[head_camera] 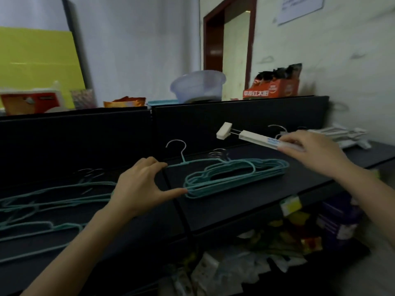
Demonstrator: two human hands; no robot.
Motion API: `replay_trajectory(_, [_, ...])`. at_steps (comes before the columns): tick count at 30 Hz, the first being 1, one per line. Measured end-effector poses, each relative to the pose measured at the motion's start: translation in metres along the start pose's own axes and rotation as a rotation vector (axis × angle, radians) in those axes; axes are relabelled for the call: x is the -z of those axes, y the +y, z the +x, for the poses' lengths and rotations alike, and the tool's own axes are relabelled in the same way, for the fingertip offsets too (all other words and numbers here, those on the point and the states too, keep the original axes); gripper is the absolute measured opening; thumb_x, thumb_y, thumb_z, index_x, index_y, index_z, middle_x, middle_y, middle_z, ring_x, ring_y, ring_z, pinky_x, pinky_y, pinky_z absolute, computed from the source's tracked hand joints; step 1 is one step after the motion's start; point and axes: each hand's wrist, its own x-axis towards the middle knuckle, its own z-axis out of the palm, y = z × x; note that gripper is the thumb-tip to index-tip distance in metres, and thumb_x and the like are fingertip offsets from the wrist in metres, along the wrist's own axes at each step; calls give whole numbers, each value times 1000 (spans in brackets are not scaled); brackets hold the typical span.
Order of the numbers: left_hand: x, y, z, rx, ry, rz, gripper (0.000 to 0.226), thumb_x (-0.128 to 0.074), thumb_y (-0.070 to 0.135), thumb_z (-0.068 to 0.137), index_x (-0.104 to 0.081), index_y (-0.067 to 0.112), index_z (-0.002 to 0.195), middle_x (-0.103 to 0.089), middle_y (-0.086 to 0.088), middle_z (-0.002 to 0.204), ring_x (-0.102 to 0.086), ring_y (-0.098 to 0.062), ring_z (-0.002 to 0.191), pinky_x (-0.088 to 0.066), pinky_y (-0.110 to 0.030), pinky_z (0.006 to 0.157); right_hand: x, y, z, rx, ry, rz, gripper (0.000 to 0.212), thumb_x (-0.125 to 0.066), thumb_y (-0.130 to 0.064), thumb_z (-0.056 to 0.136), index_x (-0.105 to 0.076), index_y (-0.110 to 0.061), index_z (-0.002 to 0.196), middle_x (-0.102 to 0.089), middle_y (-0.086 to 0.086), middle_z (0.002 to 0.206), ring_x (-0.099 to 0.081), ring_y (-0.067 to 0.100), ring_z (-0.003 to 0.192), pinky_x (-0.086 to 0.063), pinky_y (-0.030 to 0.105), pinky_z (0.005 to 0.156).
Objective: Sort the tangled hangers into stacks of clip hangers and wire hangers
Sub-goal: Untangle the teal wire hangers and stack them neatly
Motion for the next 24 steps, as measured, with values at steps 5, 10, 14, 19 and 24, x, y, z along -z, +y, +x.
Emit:
replay_trajectory(5, [-47,69,38,40,-33,-14,115,-18,97,44,-53,23,123,-54,11,108,-50,-7,102,-43,-21,76,19,74,-1,0,5,23,31,-55,-39,89,-65,-22,113,-65,3,115,-59,24,102,-49,43,80])
replay_trajectory(10, [-75,106,69,79,-53,40,124,-11,98,39,-52,21,126,-54,7,109,-48,-11,104,-43,-26,82,27,122,6,16,2,20,34,-55,-41,88,-64,-24,116,-65,-1,116,-59,21,103,-50,41,81])
replay_trajectory(14, [-83,120,84,90,-96,117,130,3,98,37,-51,21,127,-53,7,114,-46,-13,107,-36,-30,94,25,149,17,40,-10,24,35,-55,-42,88,-64,-24,117,-65,-2,116,-59,19,103,-49,40,81])
replay_trajectory(19, [-80,125,95,58,-217,139,134,2,99,33,-47,22,131,-49,6,121,-44,-12,110,-35,-28,94,19,164,37,89,-23,33,31,-52,-44,88,-64,-27,111,-64,-8,106,-56,12,91,-49,38,74])
replay_trajectory(24, [-73,137,113,-3,-207,42,79,-21,77,78,-49,22,128,-51,7,125,-46,-11,113,-41,-26,89,5,165,58,148,-65,34,32,-50,-43,90,-63,-27,115,-63,-5,109,-56,14,97,-46,35,74])
